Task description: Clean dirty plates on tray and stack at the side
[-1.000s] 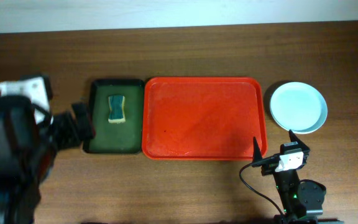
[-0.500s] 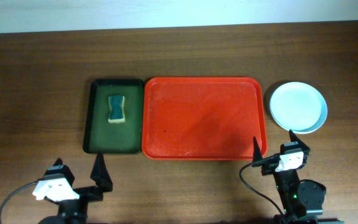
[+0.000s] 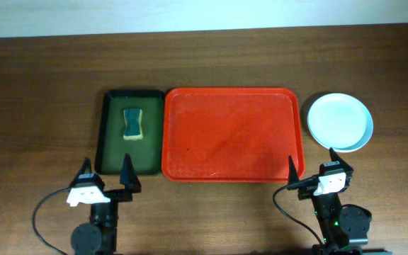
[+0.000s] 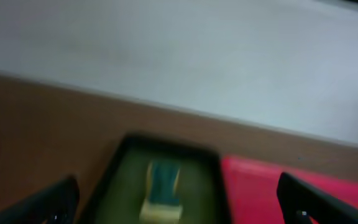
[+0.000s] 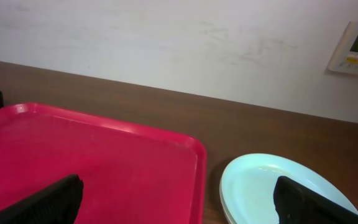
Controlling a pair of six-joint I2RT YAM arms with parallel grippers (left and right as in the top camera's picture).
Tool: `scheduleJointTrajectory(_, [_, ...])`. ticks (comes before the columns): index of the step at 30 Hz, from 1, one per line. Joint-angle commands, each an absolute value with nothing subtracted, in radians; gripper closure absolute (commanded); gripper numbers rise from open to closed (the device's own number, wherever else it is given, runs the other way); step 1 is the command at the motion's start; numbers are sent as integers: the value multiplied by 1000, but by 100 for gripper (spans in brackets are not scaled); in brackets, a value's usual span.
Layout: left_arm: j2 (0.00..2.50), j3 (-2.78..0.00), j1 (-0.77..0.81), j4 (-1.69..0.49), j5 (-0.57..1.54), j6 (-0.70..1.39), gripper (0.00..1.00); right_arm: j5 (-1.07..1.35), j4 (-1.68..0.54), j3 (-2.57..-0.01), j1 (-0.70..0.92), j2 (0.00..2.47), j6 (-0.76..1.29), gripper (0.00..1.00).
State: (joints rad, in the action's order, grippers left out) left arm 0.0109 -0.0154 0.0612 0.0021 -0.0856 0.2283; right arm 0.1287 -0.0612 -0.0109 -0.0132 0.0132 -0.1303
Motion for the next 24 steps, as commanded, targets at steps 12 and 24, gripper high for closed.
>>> scheduleJointTrajectory(12, [5, -9, 44, -74, -94, 110, 1, 122, -68, -6, -8, 13, -119, 2])
scheduleJointTrajectory(24, [5, -9, 44, -73, -94, 110, 1, 123, -67, -6, -8, 13, -119, 2])
